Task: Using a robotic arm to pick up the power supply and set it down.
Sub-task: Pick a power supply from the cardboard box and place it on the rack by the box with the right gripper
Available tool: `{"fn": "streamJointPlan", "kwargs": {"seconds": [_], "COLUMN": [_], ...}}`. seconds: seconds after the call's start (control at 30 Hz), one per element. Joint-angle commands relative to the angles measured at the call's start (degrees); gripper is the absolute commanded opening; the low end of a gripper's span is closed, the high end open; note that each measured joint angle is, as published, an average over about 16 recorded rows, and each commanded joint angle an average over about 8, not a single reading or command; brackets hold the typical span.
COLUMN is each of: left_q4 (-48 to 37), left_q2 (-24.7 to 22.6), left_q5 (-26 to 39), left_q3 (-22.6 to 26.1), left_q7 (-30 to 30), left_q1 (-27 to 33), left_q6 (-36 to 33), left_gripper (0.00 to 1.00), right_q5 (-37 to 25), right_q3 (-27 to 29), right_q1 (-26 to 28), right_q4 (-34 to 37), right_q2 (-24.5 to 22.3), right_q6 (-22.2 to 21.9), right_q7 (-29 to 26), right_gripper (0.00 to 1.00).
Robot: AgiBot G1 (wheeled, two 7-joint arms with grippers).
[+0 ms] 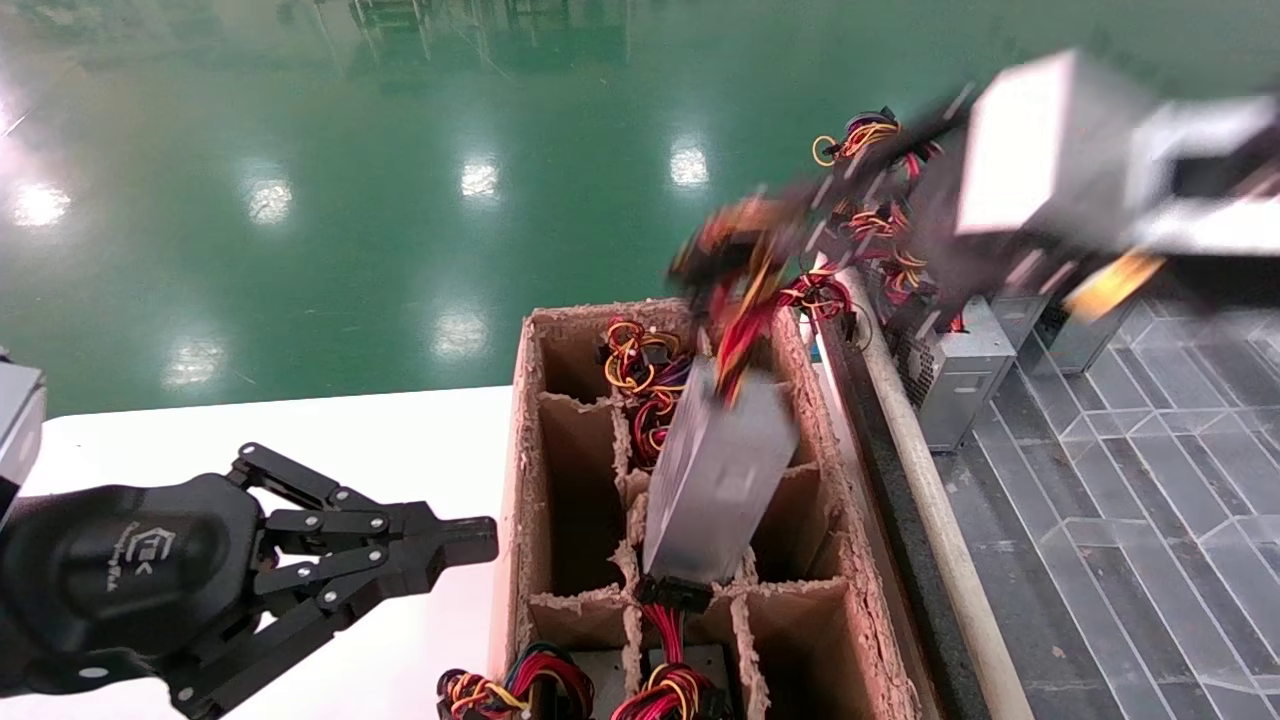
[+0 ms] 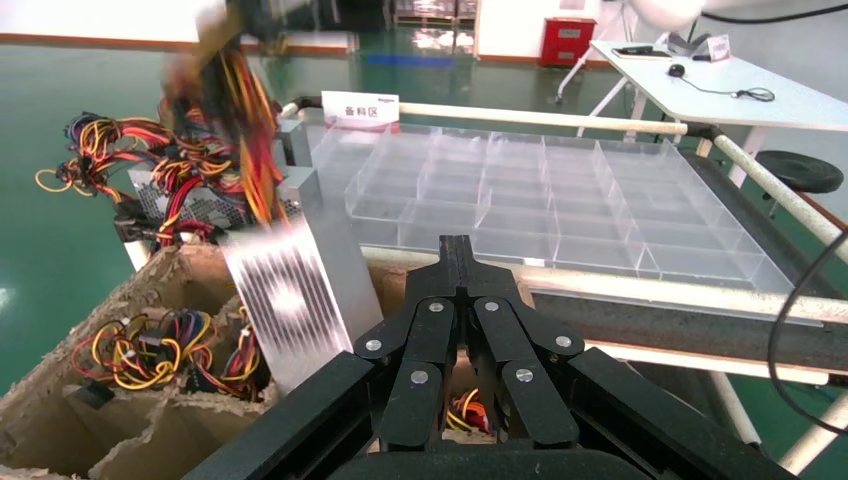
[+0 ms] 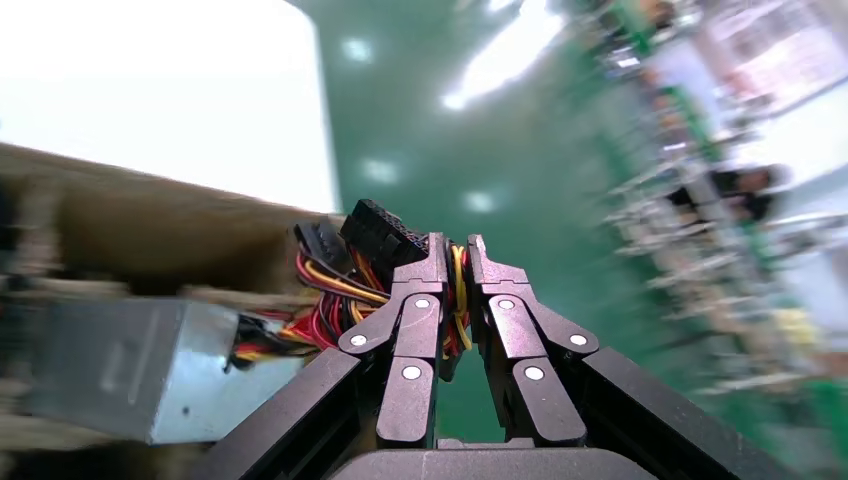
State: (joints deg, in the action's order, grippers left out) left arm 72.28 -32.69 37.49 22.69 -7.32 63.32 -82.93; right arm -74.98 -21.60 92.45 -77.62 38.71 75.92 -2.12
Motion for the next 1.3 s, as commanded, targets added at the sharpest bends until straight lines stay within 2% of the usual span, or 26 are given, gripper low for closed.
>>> {"fn": "streamJointPlan", "kwargs": {"seconds": [0.03, 0.33, 0.63, 0.93, 1.13, 1.3], "left_q4": [0.0, 0.0, 0.0, 0.0, 0.0, 0.0], "left_q2": [0.0, 0.0, 0.0, 0.0, 0.0, 0.0], "left_q5": [0.0, 0.0, 0.0, 0.0, 0.0, 0.0], "left_q3": [0.0, 0.0, 0.0, 0.0, 0.0, 0.0], "left_q7": [0.0, 0.0, 0.0, 0.0, 0.0, 0.0], "left_q1": [0.0, 0.0, 0.0, 0.0, 0.0, 0.0], "left_q6": [0.0, 0.0, 0.0, 0.0, 0.0, 0.0], "left_gripper": [0.00, 0.00, 0.00, 0.00, 0.00, 0.00], "right_q5": [0.1, -5.1, -12.0, -13.2, -14.4, -16.0], "right_q3": [1.3, 2.9, 2.6, 3.4, 3.3, 2.2], "right_q1": [2.5, 11.2, 16.2, 16.2, 14.7, 11.4], "right_q4": [-0.1, 0.0, 0.3, 0.5, 0.7, 1.7], "right_q2": [-1.0, -5.9, -12.0, -17.7, -19.6, -20.0], "right_q6": [0.0, 1.4, 4.0, 5.8, 5.3, 3.9], "right_q7": [1.1, 4.8, 2.3, 0.3, -0.1, -0.9], "right_gripper": [0.00, 0.00, 0.00, 0.00, 0.00, 0.00]}}
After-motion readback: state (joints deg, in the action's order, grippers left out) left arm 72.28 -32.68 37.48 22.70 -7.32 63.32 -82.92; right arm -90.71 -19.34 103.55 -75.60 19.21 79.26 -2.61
